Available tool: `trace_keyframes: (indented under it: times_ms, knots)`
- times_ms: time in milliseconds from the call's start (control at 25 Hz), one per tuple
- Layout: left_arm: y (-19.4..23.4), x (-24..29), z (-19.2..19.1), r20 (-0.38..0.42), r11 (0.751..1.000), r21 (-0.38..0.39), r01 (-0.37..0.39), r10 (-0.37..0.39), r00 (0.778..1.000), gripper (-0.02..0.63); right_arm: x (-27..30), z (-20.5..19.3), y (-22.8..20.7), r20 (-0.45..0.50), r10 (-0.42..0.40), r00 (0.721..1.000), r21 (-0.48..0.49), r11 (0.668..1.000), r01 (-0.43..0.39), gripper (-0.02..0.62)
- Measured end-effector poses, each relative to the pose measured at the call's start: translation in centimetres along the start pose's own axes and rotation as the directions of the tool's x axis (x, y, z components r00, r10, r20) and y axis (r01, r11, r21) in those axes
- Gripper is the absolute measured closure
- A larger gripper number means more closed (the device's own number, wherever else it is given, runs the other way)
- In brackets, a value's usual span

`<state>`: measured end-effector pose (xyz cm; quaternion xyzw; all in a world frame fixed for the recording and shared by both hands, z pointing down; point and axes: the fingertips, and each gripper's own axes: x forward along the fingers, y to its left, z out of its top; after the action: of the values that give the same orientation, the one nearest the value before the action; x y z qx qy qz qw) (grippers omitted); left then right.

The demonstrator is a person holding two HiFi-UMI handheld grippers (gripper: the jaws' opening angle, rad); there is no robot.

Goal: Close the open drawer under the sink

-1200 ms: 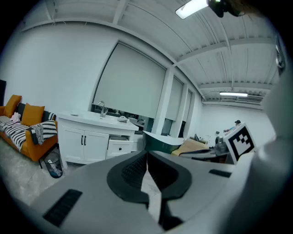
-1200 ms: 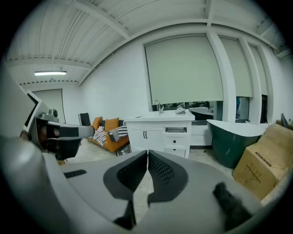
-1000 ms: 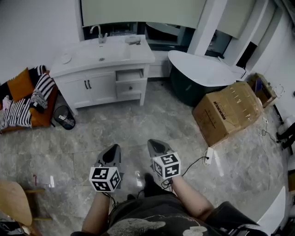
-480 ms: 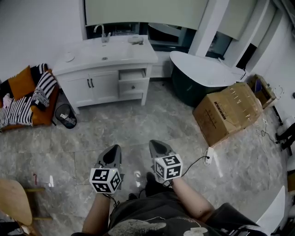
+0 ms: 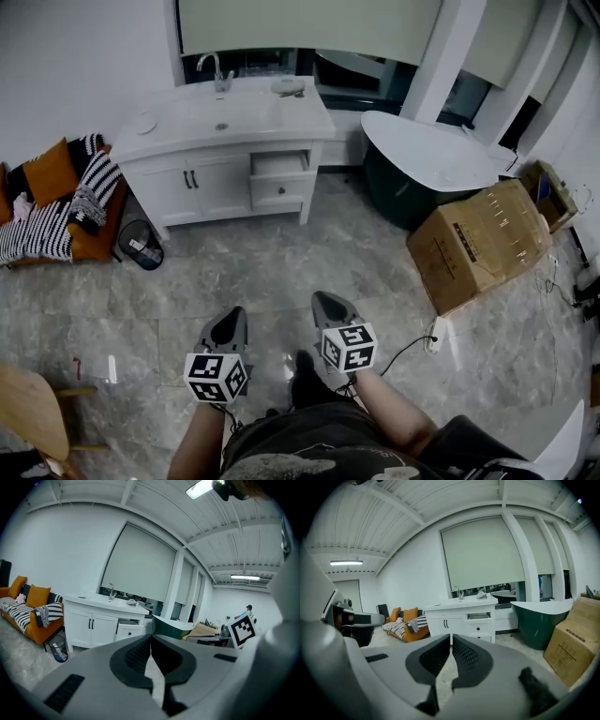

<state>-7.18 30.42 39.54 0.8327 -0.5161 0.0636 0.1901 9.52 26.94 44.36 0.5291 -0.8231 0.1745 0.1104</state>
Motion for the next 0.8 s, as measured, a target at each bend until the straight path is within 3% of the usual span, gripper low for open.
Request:
trace_keyframes:
  times_ms: [320, 600, 800]
  knots:
    - [1.5, 9.5, 3.3, -0.011, 0.998, 0.0, -0.057, 0.057, 0.998, 0.589, 8.1, 3.7, -6.5, -0.012, 0.051, 0.999, 0.041, 0.998, -0.05, 0.565]
    - [3.3, 15.6, 5.0, -0.012, 0.989, -0.019, -0.143, 0.143, 0.99, 0.589, 13.5, 4.7, -11.5, -0.052, 0.05, 0.997, 0.055, 0.997, -0.047, 0.565]
    - [4.1, 18.2, 6.1, -0.019, 0.989, -0.013, -0.149, 0.149, 0.989, 0.589, 16.1, 5.1, -13.3, -0.07, 0.035, 0.997, 0.054, 0.998, -0.031, 0.565]
